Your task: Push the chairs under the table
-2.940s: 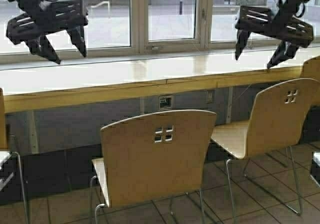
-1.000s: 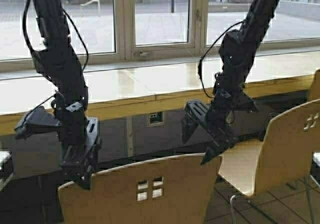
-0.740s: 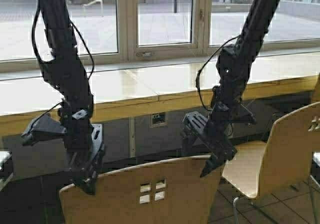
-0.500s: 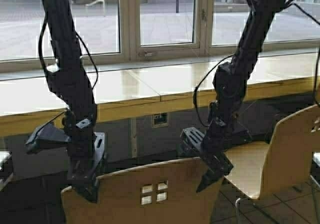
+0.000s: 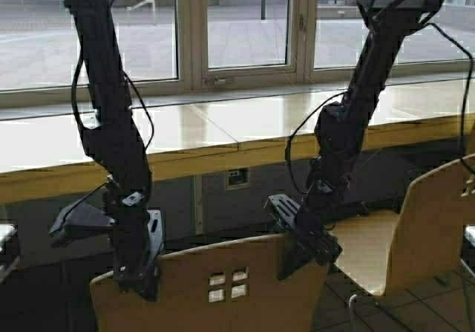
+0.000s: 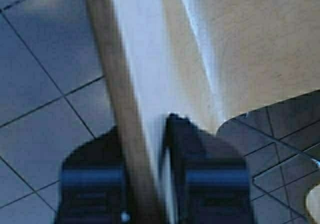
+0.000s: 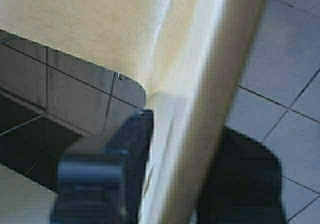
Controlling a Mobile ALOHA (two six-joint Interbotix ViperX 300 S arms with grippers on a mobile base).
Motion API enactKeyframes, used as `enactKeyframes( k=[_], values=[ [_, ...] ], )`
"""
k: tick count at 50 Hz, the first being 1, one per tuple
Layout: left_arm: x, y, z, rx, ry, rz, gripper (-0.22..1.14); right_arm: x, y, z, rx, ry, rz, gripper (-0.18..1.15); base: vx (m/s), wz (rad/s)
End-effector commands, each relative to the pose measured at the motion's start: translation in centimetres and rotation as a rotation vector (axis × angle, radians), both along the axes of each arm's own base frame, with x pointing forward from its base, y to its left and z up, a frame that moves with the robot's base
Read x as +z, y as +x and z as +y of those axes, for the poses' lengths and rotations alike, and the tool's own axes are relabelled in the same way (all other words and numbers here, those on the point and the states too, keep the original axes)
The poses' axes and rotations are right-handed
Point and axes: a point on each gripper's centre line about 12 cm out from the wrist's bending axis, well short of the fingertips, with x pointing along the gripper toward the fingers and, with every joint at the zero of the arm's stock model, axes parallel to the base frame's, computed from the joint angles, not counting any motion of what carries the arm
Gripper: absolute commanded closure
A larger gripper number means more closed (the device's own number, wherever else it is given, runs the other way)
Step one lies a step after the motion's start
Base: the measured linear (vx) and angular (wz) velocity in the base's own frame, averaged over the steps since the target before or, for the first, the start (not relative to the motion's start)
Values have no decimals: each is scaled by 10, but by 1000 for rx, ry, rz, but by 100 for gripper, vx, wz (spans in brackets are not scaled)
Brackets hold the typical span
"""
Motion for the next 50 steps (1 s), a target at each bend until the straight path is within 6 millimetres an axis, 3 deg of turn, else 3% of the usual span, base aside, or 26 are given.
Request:
enactKeyframes(
  k=[1, 6, 13, 30, 50],
  values=[
    [5, 6, -5, -23, -4, -21, 85, 1, 8, 6, 12, 22, -13, 78, 0, 0],
    [3, 5, -1, 10, -5, -11, 93, 0, 9, 9, 21, 33, -10, 99, 0, 0],
    [0, 10, 8, 36, -3, -8, 88, 0, 20, 13, 23, 44, -33, 92, 1, 3],
    [-4, 20, 22, 76, -2, -13, 88, -8, 36, 22, 34, 93, -42, 93, 6, 0],
    [-4, 37, 31, 61, -1, -38, 88, -13, 28, 21, 44, 84, -24, 93, 15, -1]
  ],
)
